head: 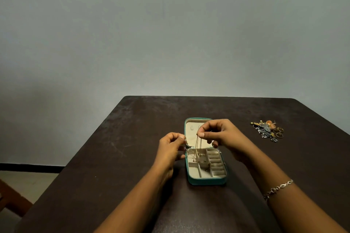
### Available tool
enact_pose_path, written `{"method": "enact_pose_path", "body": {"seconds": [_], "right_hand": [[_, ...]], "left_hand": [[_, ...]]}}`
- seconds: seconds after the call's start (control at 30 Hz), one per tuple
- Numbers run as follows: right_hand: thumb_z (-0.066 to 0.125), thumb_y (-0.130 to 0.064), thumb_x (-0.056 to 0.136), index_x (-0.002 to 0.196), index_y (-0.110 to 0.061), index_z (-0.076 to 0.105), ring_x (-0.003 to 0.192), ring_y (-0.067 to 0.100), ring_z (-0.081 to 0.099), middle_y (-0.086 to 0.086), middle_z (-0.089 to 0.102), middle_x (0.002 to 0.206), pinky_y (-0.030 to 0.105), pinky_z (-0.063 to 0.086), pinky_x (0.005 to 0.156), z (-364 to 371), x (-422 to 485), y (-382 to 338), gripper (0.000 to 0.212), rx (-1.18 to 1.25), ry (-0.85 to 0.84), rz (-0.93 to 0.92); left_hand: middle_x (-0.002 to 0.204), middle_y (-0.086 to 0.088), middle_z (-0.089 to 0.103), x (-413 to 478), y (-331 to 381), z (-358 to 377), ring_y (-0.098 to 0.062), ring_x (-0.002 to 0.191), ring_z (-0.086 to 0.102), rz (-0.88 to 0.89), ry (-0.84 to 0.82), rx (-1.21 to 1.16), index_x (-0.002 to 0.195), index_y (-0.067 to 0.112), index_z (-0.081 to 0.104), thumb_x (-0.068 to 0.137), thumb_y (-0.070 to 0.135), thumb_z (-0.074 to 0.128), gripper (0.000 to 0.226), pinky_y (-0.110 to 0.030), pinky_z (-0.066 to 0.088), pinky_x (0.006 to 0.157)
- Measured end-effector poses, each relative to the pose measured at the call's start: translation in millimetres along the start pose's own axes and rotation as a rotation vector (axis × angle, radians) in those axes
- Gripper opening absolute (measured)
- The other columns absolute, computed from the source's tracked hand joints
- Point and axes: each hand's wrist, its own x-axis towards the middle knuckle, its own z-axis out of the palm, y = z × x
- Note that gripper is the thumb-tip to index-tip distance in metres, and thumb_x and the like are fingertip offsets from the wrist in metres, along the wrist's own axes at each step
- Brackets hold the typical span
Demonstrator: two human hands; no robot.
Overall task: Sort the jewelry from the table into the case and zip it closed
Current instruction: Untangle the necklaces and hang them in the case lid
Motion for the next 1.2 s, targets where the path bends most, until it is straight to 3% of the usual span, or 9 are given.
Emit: {"method": "enact_pose_path", "body": {"seconds": [0.17, 0.73, 1.2], "right_hand": [[0.064, -0.005, 0.081, 0.076, -0.01, 0.066, 0.057, 0.006, 0.051, 0.001, 0.061, 0.069, 0.015, 0.037, 0.046, -6, 2, -9, 0.008, 0.019, 0.001, 0.012], [0.062, -0.005, 0.082, 0.077, -0.01, 0.064, 0.053, 0.004, 0.054, -0.002, 0.062, 0.065, 0.013, 0.039, 0.045, -16, 1, -45, 0.006, 0.096, 0.049, -0.052], [0.066, -0.003, 0.08, 0.072, -0.013, 0.067, 0.053, 0.001, 0.051, -0.006, 0.063, 0.064, 0.013, 0.038, 0.047, 6, -9, 20, 0.013, -0.116, -0.086, 0.122]], "left_hand": [[0.073, -0.002, 0.064, -3, 2, 2, -0.006, 0.058, 0.058, 0.0, -0.02, -0.023, 0.087, 0.01, 0.057, 0.094, 0.012, 0.046, 0.013, -0.021, 0.043, 0.054], [0.091, -0.006, 0.068, -2, 0, 2, -0.01, 0.061, 0.058, -0.021, -0.032, -0.01, 0.09, 0.01, 0.058, 0.092, 0.012, 0.051, 0.008, -0.018, 0.043, 0.047], [0.083, -0.005, 0.067, -2, 6, -3, -0.011, 0.063, 0.059, 0.085, -0.071, 0.047, 0.093, 0.007, 0.057, 0.093, 0.013, 0.05, 0.01, -0.016, 0.048, 0.048]]}}
